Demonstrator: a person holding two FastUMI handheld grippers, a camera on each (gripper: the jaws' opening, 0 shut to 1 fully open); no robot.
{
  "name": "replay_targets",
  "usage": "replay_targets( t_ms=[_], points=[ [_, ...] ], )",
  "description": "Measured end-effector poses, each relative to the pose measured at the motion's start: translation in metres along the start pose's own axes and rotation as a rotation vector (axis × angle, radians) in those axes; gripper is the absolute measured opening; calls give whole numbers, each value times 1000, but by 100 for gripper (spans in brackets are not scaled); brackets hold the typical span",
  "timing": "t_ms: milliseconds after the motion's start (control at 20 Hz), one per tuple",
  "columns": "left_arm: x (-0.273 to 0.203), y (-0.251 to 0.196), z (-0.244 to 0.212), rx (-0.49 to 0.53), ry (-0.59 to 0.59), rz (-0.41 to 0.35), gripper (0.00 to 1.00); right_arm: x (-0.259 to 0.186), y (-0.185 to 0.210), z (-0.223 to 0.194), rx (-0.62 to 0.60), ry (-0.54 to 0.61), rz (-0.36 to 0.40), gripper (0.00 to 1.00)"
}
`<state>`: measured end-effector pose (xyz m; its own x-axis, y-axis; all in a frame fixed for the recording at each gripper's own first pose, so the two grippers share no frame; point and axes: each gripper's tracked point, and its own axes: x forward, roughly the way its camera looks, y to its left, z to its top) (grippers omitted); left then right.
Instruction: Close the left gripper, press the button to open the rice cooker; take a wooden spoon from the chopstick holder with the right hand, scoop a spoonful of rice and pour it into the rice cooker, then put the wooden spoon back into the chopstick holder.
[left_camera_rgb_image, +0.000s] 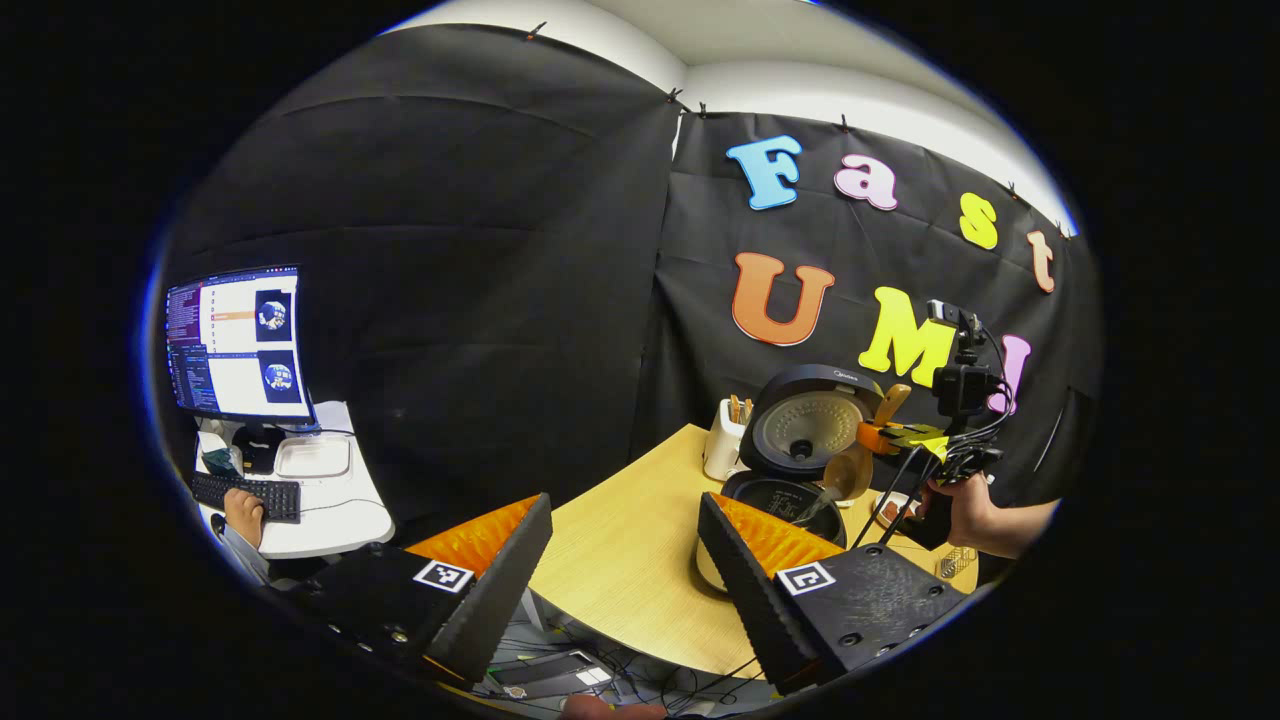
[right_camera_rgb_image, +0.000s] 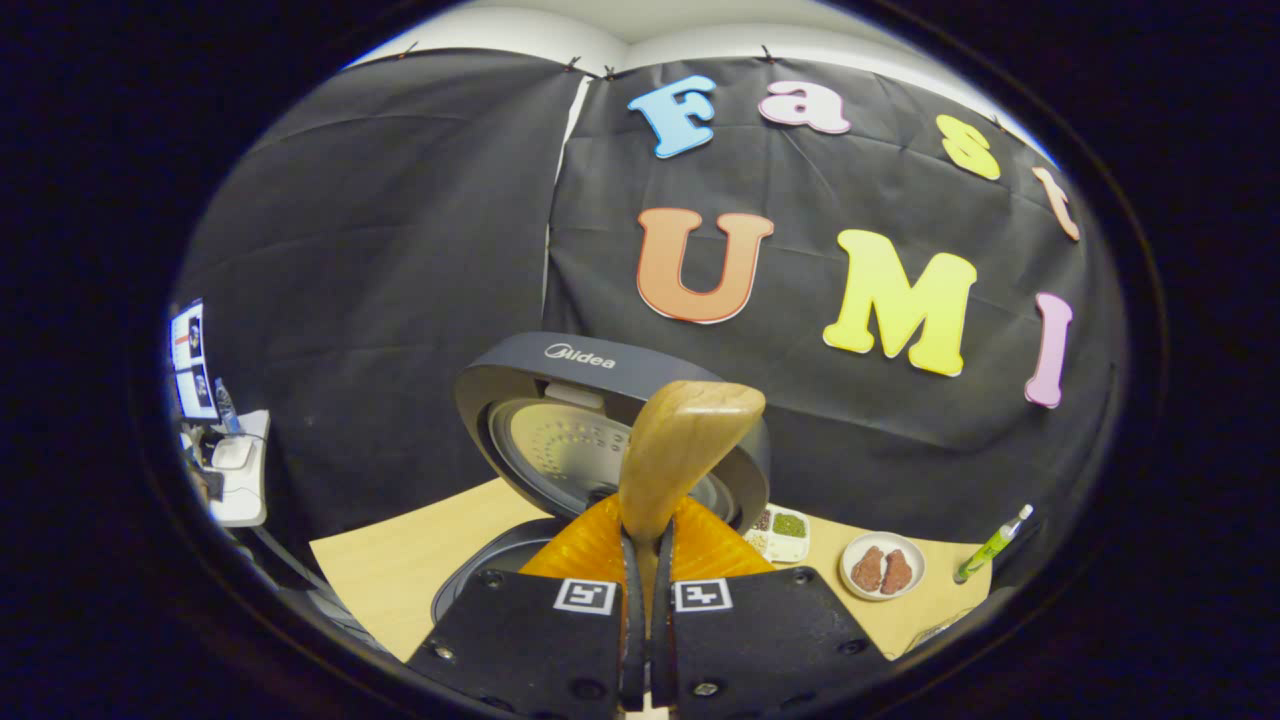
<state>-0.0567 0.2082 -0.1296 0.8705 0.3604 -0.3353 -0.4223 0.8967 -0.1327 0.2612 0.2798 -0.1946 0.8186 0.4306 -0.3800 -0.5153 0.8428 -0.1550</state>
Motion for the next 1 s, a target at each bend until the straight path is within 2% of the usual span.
replay_targets(
  t_ms=[350, 650, 850, 1000],
  points=[
    [-3, -1, 1, 5, -7, -6, 95, -6, 15, 6, -148, -45, 16, 8],
    [-5, -13, 4, 35, -11, -27, 95, -12, 19, 11, -133, -73, 40, 8],
    [-8, -29, 3, 48, -6, -43, 95, -26, 7, 21, -28, -106, 58, 8],
    [-9, -46, 6, 65, -4, -69, 95, -39, -7, 28, 134, -106, 77, 8]
  ],
)
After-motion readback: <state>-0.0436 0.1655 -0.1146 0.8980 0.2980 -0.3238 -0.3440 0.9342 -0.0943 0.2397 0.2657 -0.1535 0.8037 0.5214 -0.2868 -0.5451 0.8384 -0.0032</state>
